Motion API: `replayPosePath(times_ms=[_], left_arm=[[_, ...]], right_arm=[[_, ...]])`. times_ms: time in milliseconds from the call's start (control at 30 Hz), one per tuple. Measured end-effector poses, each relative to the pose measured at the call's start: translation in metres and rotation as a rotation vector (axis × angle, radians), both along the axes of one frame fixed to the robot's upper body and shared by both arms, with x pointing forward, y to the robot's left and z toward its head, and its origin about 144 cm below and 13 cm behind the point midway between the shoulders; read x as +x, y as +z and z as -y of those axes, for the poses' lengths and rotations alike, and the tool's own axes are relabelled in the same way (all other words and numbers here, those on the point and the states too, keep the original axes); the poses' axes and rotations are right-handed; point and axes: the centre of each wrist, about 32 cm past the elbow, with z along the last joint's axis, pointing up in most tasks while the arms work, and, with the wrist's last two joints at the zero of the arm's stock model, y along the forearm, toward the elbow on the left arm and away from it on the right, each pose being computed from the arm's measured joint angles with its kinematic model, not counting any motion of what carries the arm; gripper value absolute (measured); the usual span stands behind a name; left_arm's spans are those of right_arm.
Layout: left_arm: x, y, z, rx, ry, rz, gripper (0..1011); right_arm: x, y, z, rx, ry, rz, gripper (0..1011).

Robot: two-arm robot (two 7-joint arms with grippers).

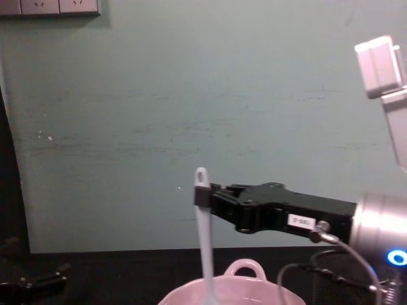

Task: Use the one hand to pick up the spoon and stir the clear water in the bowl.

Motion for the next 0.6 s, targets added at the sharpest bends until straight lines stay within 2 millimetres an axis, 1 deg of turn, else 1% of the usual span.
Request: replayPosePath(times_ms=[133, 333, 500, 600], left_arm=[[0.000, 0.000, 0.000, 0.000, 0.000, 0.000, 1011], [0.000, 0.000, 0.000, 0.000, 0.000, 0.000, 1011], [0.000, 0.000, 0.000, 0.000, 0.000, 0.000, 1011], [0.000, 0.000, 0.000, 0.000, 0.000, 0.000, 1011]], right_arm=[[0.004, 0.001, -0.010, 0.011, 0.022, 0.004, 123], [0.013, 0.001, -0.015, 0.020, 0.024, 0.008, 123], [0.023, -0.002, -0.011, 0.024, -0.004, 0.009, 123], [0.029, -0.005, -0.004, 0.030, -0.038, 0.010, 123]])
